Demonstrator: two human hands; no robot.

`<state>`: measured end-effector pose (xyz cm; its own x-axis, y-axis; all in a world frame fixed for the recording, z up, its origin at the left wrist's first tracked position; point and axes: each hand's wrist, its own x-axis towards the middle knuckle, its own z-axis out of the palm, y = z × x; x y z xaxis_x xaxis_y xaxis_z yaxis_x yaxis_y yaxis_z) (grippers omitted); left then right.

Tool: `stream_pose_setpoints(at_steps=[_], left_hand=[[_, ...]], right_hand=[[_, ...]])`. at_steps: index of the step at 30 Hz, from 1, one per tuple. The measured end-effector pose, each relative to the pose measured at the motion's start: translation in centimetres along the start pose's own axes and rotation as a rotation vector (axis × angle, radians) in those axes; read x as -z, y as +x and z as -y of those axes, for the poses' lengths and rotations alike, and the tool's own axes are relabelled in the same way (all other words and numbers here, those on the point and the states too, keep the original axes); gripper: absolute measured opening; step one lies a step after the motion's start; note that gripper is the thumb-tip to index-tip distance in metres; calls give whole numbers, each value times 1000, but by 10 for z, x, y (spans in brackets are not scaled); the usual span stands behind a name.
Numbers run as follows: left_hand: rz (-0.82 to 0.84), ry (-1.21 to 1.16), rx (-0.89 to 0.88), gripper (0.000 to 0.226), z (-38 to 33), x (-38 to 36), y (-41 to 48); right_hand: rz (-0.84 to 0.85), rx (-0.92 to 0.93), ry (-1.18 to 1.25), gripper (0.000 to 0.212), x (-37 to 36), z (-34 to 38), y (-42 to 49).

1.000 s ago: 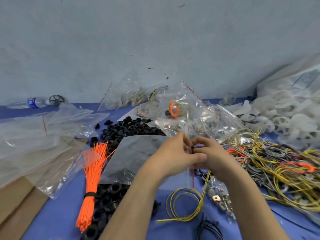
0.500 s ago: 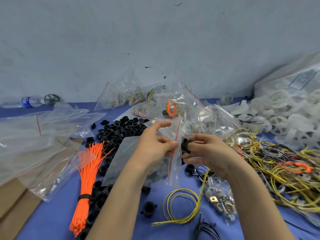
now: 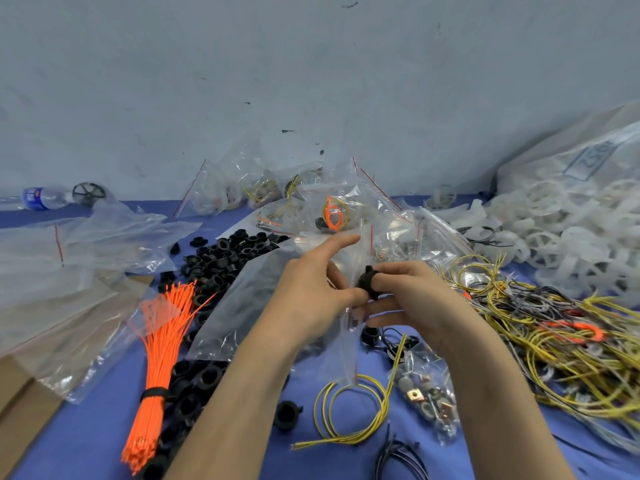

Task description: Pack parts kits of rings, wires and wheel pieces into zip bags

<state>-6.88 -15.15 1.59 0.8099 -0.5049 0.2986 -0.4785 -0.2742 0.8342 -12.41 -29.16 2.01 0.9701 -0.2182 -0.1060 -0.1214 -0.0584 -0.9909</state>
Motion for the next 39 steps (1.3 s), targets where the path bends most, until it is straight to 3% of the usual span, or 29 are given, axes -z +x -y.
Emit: stream_pose_setpoints(at_steps=[5,9,12,15,17,20,23,25,28,32,39], left_hand=[[-19,58,-63,51,-6,22,-2],[271,302,-16,44,-11,28,-9],[368,387,60,26,-12,22,-10],[279,371,74,17,-11,15,-8],[161,429,8,20,-11,9,-5],[30,551,-71,6,-15,0,-5],[13,636,-106,22,-13,-3,-6],[86,541,-121,35,-14,-1,-5],[157,407,-126,52,-18,4,-6],[153,403,-140,60,-18,9,-6],[53,386,-135,65,-19,25,-7]], right_hand=[[-180,-37,-90,21,24,-5,-1],[-228,-25,-87,14,27,-4,-2],[-297,43,-10,11,22,-2,-1],[-308,99,-9,19,19,0,-3],[-342,138,-161,19,19,2,-5],[-414,297,-279,24,15,12,-11],[-359,446,-153,29,7,24,-21],[-300,461,-174,29,2,27,-25],[-310,396,-336,29,1,27,-26],[-329,250,-595,34,3,25,-26],[-389,492,-323,18,11,46,-49]])
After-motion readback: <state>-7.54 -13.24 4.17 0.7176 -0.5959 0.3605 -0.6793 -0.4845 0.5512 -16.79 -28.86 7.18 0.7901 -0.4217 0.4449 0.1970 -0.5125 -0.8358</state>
